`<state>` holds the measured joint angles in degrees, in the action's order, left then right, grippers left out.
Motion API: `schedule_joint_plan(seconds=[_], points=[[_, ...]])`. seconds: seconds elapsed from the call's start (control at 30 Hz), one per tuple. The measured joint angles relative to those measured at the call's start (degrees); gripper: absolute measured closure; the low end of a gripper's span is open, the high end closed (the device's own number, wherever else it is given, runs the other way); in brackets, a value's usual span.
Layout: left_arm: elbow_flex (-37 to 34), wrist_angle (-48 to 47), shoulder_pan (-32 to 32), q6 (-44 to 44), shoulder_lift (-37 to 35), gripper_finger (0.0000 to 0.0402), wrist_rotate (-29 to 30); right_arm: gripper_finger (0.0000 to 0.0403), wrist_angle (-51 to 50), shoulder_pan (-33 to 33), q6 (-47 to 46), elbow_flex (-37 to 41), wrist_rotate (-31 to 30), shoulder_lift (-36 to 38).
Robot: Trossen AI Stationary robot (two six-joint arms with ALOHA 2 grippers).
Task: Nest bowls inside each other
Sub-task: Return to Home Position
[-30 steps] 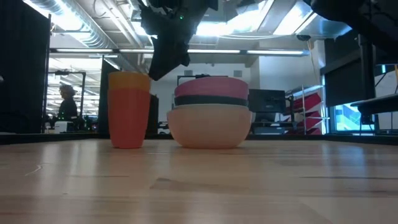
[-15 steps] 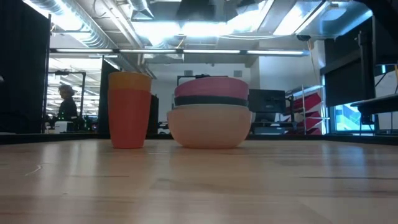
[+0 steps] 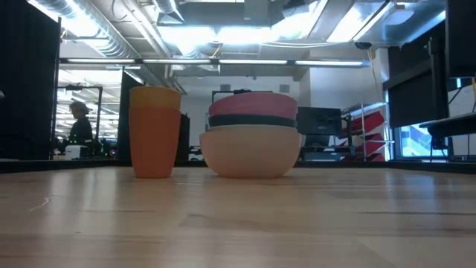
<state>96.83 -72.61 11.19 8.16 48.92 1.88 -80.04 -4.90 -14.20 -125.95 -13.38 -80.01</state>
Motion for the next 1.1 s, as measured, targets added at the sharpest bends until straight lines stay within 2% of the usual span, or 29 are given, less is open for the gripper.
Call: schedule_joint_plan(seconds=[0.3, 0.47, 0.63, 0.7, 1.1], points=[[0.0, 3.8, 0.0, 2.5, -1.5, 0.0402, -1.0, 0.0403, -2.5, -6.5, -5.9, 8.8, -9.1, 22.3], [0.0, 5.0, 0.0, 8.7, -4.0, 0.0401, 0.0, 0.0403, 7.9, -6.3, -6.2, 28.1, -8.6, 38.0], [0.0, 0.4, 0.1, 11.4, -6.5, 0.0401, 0.2, 0.0403, 18.5, -6.3, -9.9, 46.5, -10.5, 52.9], [0.0, -0.3, 0.2, 10.6, -6.7, 0.0401, 0.0, 0.0403, 24.8, -6.3, -9.4, 53.6, -10.4, 56.1], [0.0, 2.3, 0.2, 5.1, -6.9, 0.0401, -4.2, 0.0403, 73.6, -6.3, -1.9, 92.6, 4.0, 63.7]])
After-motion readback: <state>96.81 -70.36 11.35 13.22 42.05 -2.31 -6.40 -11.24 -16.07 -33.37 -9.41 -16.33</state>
